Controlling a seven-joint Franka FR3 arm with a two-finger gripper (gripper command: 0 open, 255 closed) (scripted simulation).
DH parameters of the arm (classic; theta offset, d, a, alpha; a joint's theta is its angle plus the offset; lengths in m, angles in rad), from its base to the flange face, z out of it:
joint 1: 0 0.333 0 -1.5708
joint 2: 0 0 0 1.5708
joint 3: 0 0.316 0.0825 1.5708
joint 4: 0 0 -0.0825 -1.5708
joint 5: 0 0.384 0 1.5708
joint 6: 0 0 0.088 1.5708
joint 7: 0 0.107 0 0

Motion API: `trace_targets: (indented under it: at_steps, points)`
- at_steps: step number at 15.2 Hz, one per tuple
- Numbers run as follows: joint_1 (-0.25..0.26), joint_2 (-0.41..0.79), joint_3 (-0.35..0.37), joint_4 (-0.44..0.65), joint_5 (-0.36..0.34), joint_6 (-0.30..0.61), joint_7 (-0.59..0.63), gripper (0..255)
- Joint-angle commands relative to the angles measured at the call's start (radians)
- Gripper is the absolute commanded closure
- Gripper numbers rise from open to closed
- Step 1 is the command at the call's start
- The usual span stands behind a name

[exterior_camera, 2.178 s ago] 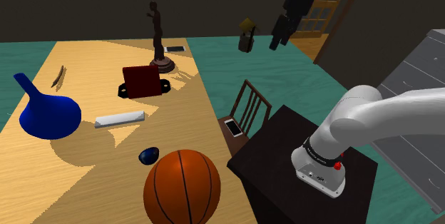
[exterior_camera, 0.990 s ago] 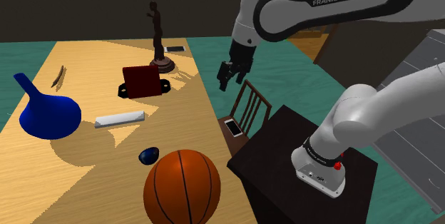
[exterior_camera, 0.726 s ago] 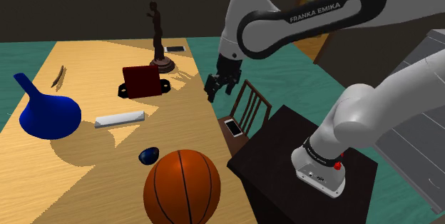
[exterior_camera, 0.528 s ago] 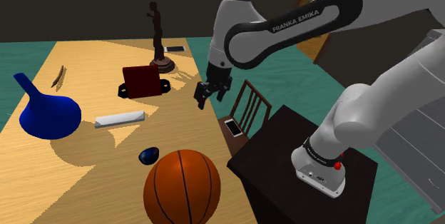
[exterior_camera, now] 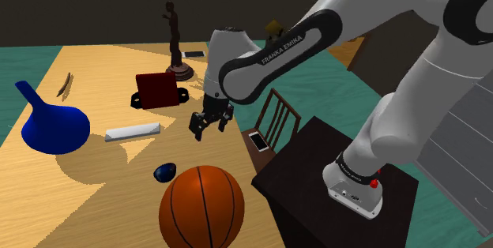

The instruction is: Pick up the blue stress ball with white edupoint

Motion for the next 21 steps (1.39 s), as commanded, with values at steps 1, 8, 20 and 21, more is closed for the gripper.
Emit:
trace_targets:
  at_steps: [1, 8, 20, 21]
  points:
    - [0.017, 0.086, 0.010, 0.047, -0.033, 0.042, 0.051, 0]
    - [0.116, 0.368, -0.020, 0.245, -0.147, 0.129, 0.202, 0]
    - [0.229, 0.655, -0.078, 0.482, -0.211, 0.186, 0.285, 0]
    - [0.231, 0.666, -0.081, 0.485, -0.213, 0.194, 0.284, 0]
